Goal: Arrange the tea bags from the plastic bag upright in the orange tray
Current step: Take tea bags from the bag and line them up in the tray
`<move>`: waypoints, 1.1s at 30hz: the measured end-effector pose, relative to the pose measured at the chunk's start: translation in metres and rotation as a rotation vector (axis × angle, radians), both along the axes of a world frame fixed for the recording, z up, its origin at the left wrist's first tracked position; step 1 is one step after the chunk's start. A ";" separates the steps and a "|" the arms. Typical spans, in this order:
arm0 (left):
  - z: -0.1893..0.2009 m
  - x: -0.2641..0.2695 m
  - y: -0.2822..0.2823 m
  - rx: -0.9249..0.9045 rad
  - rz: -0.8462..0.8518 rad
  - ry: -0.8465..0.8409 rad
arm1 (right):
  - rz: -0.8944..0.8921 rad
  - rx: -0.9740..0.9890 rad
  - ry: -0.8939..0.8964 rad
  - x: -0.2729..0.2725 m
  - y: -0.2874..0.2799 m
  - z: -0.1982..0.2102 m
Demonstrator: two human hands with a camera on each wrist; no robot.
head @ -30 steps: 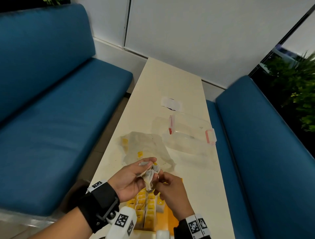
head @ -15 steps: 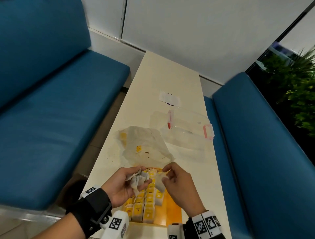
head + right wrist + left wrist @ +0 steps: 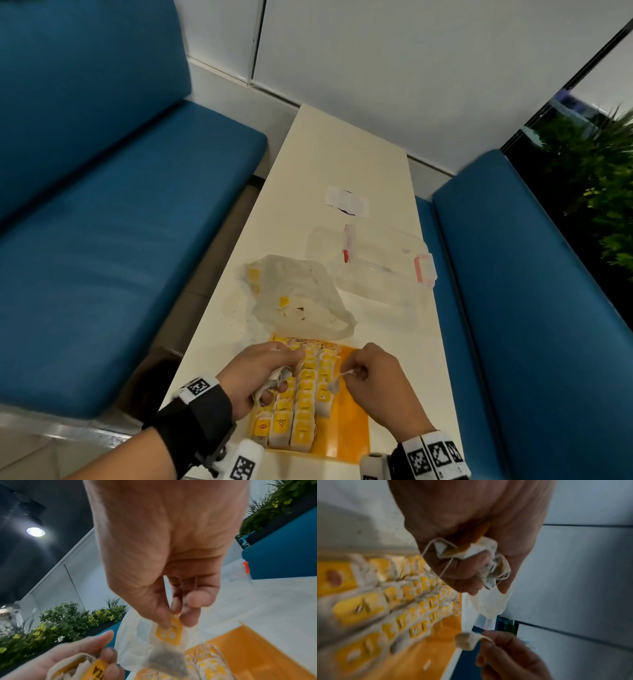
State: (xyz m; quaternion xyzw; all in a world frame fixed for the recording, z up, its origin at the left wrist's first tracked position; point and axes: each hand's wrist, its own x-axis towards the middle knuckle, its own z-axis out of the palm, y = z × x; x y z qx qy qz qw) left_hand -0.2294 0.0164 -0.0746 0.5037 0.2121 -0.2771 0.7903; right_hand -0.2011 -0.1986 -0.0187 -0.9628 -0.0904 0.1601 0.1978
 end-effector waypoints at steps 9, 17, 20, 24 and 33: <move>0.000 0.017 -0.015 0.627 -0.411 -0.567 | 0.168 0.027 -0.005 0.004 0.017 0.013; -0.006 0.020 -0.019 0.586 -0.356 -0.690 | 0.111 0.178 0.020 0.003 0.016 0.015; -0.004 0.025 -0.019 0.602 -0.329 -0.679 | 0.085 0.212 0.007 0.005 0.014 0.018; -0.007 0.027 -0.017 0.559 -0.249 -0.681 | -0.206 0.436 0.032 0.007 0.010 0.010; -0.019 0.027 -0.011 0.633 -0.218 -0.601 | -0.459 0.687 0.194 -0.005 0.004 -0.011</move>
